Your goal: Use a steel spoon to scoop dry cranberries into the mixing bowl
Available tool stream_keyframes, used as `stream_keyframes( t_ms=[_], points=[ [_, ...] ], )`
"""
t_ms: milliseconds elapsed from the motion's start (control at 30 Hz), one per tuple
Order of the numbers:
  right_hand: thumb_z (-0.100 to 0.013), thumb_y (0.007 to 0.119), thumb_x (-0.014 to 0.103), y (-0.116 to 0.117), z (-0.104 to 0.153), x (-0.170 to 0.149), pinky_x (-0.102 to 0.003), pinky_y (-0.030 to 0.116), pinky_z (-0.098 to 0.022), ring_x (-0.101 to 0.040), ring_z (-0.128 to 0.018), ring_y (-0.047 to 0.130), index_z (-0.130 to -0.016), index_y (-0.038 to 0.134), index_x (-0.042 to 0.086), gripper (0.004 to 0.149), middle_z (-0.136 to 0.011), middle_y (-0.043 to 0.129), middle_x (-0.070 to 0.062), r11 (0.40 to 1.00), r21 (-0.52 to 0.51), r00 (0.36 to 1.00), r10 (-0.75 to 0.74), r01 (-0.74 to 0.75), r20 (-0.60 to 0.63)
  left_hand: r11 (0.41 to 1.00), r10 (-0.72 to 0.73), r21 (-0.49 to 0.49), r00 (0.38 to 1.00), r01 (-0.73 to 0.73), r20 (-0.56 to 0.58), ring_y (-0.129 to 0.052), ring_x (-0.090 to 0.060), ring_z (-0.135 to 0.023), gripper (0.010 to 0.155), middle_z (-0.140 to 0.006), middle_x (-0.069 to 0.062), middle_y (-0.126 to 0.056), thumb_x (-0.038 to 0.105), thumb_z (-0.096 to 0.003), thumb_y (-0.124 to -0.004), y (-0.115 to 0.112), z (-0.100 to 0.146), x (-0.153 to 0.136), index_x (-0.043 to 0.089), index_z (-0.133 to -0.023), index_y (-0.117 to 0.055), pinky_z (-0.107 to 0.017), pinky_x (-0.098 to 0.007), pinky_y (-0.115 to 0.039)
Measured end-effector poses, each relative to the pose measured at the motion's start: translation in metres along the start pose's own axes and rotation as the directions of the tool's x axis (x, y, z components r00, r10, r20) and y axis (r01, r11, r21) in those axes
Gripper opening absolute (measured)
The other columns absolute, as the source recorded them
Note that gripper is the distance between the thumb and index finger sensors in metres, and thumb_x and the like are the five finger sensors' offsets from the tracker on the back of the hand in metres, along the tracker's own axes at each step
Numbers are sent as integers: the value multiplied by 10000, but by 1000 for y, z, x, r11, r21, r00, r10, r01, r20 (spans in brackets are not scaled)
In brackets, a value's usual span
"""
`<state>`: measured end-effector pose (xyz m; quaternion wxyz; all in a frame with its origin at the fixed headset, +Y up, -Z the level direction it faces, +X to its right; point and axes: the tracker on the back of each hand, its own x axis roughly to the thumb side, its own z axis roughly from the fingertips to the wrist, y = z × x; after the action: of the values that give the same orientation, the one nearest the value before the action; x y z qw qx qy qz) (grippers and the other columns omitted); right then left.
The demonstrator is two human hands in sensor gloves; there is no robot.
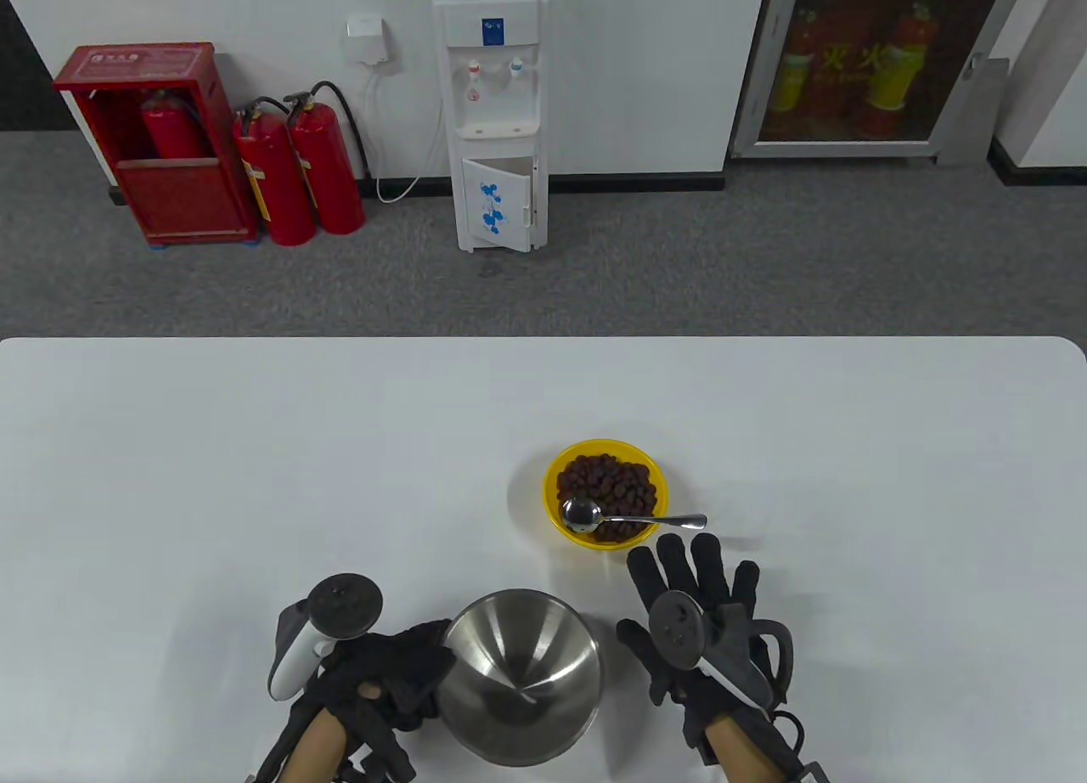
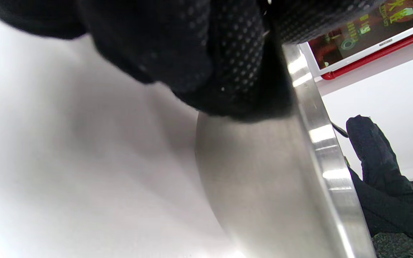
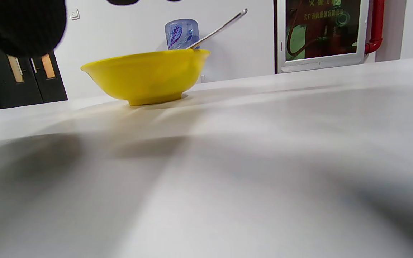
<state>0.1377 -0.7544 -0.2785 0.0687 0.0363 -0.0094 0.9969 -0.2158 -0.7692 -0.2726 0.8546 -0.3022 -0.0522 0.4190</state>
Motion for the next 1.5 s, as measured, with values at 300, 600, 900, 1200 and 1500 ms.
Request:
stream_keyframes(
  t_ms=[300,600,900,1200,1500],
  points=[
    [-406,681,699,0,0,-1,-689,121,-701,-285,-1088,83,-1037,259,485,788,-1138,115,134,1000,7,1000,-4,4,-3,1000,0,-20,1000,0,-13,-975,-197,-207,534,-504,39,-1027,471,-513,-726,0,1,-1,248,-990,-633,-312,-428,-835],
    [-410,682,691,1,0,-2,-687,122,-703,-284,-1088,86,-1036,266,485,779,-1138,122,134,1000,7,1000,-6,6,-10,976,20,216,1000,-24,23,-950,-303,-608,746,-853,-86,-895,624,-465,-675,24,14,-5,300,-1085,-417,-543,-530,-726],
    [-417,686,667,-3,-1,-10,-686,111,-701,-278,-1087,83,-1035,269,480,768,-1137,130,131,999,-18,998,-34,33,-59,588,-517,607,826,534,-226,-463,-307,-1143,700,-1219,57,-394,627,-440,-644,37,26,0,494,-1054,-333,-754,-669,-420],
    [-426,692,644,-4,-3,-29,-683,119,-705,-283,-1086,95,-1036,282,471,754,-1137,137,112,991,-42,981,-129,125,-146,391,-656,489,609,780,-446,-118,-264,-1187,814,-1231,123,-103,778,-383,-595,39,19,-5,535,-1051,-199,-748,-704,-143],
    [-438,730,620,-36,-24,-42,-609,441,-704,-286,-1040,448,-1059,351,394,762,-1138,330,8,922,-272,898,-349,277,-267,510,-610,478,692,716,-386,-128,-286,-1190,818,-1241,112,-121,789,-380,-587,38,18,-7,529,-1061,-216,-734,-724,-133]
  ],
)
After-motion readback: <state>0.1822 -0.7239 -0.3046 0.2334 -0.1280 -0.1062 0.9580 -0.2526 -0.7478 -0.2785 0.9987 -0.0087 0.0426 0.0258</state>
